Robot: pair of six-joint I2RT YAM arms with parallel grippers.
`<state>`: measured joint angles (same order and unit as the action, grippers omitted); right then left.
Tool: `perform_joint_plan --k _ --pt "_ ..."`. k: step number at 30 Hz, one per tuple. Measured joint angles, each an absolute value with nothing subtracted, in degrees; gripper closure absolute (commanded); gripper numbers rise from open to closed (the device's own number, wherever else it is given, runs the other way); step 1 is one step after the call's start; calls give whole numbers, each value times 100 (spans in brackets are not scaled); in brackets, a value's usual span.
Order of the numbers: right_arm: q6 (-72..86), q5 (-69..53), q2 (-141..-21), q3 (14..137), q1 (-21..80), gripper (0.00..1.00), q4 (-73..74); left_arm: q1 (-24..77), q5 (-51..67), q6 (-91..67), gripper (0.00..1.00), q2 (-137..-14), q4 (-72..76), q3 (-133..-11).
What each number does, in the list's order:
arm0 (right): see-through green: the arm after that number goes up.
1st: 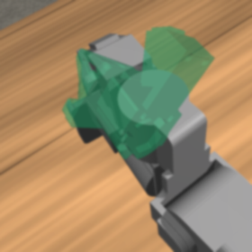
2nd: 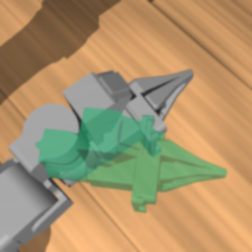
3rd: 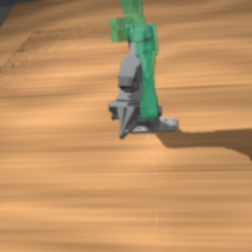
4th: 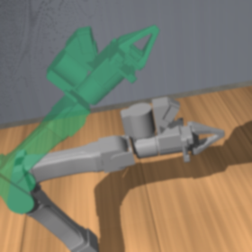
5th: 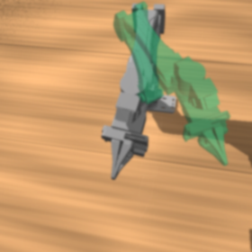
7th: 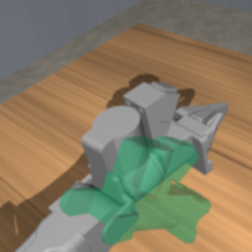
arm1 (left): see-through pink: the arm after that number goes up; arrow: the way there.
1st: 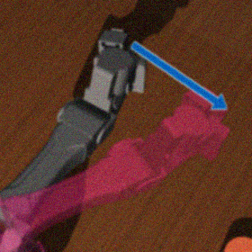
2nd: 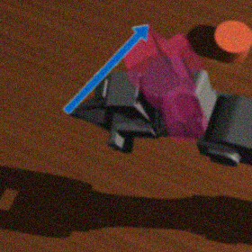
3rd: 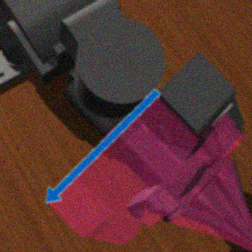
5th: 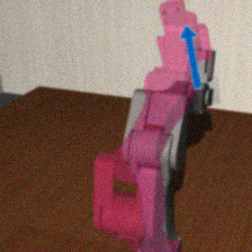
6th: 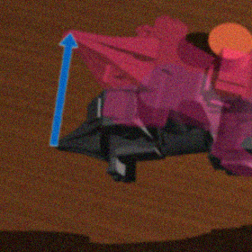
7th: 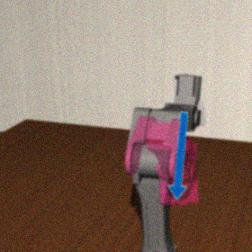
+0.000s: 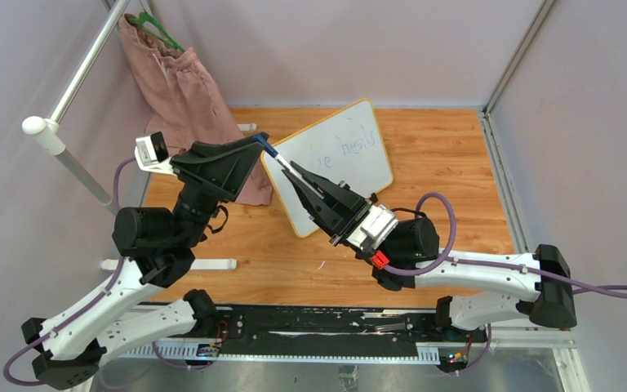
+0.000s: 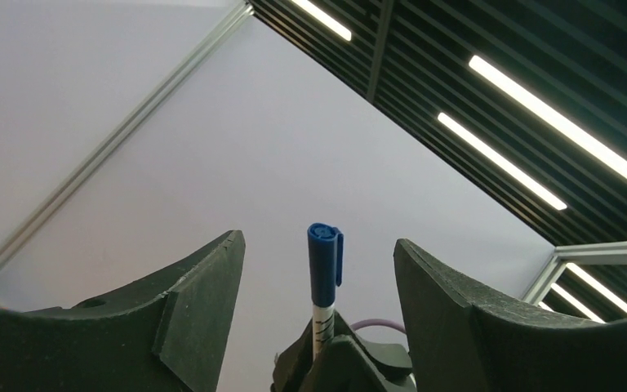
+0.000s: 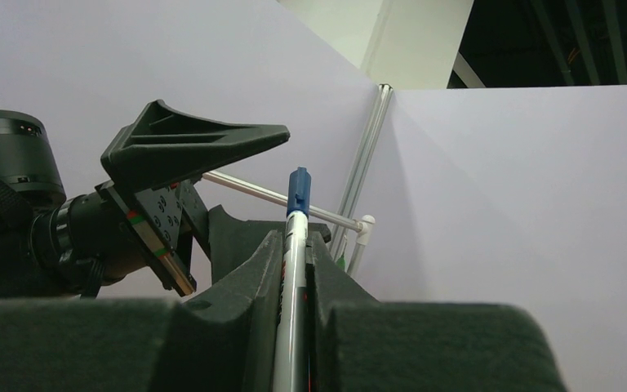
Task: Write a sentence on the whiteboard
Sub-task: Close the whiteboard marker at the center of the board.
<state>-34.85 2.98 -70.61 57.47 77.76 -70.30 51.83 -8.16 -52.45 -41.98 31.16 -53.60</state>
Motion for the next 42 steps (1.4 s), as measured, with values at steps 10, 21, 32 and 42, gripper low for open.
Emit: perform_joint_plan --k 10,21,32,42 --pt "-3411 296 -7030 5747 7776 100 -6869 5183 -762 -5247 48 -4313 3127 -5465" --pt "-3406 296 -7030 5747 7776 100 -6812 5181 -729 -5264 67 -4346 3131 -5465" --pt "-3409 307 -7032 5747 7776 100 -6759 5155 -729 -5428 100 -4372 3127 -5476" --pt "-3446 443 -7096 5846 7776 100 -6825 5107 -670 -5843 100 -4563 3271 -5533"
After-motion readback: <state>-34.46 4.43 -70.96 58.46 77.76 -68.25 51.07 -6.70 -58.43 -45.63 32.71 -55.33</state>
